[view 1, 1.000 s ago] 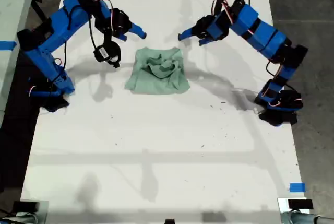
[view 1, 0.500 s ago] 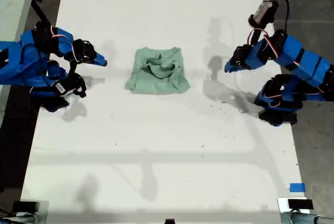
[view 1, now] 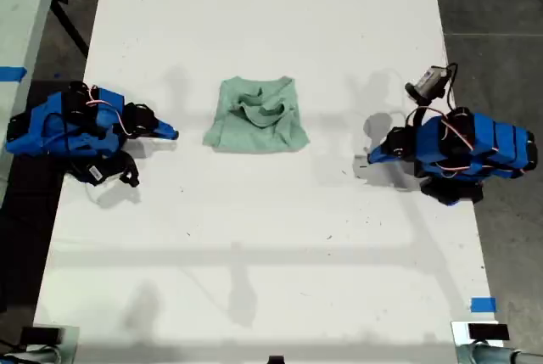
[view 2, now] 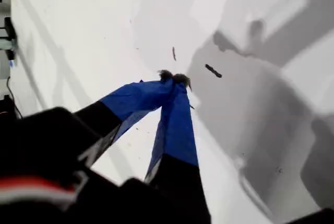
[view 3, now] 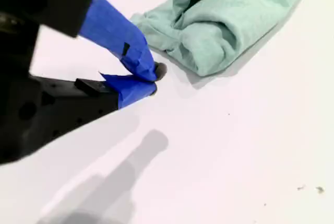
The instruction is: Fold t-shirt
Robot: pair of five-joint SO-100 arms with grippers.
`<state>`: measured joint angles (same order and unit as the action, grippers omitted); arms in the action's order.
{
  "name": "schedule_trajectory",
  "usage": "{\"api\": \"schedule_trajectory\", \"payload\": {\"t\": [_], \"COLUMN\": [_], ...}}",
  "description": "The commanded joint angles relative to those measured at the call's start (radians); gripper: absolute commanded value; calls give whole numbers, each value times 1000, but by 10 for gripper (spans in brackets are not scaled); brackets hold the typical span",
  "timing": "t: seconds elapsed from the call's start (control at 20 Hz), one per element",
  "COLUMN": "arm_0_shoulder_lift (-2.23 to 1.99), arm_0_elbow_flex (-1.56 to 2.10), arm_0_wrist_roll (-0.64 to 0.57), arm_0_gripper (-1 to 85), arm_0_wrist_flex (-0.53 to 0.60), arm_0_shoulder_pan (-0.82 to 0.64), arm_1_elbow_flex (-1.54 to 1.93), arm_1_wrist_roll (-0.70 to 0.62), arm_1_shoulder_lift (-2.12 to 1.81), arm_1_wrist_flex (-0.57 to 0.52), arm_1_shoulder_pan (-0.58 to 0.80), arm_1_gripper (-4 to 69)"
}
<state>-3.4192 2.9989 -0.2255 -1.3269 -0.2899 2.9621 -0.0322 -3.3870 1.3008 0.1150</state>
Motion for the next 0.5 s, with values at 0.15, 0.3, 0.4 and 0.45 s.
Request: {"api": "schedule_trajectory", "payload": {"t": [0.15,0.3,0.4,0.45], "arm_0_shoulder_lift": [-5,-5,-5,-5], "arm_0_elbow_flex": [28,29,31,31], "arm_0_wrist_roll": [5,5,5,5], "arm_0_gripper": [1,1,1,1], "arm_0_wrist_flex": [9,8,5,5], "arm_0_shoulder_pan": [-17,-21,-18,-18], "arm_1_elbow_flex": [-278,-612,-871,-1009], "arm_1_wrist_roll": [-120,-218,-282,-311], "arm_1_shoulder_lift": [451,983,1289,1436], "arm_1_wrist_flex": [-318,-502,-535,-525], "arm_1_shoulder_pan": [6,6,-2,-3], "arm_1_gripper": [-10,-10,-10,-10]}}
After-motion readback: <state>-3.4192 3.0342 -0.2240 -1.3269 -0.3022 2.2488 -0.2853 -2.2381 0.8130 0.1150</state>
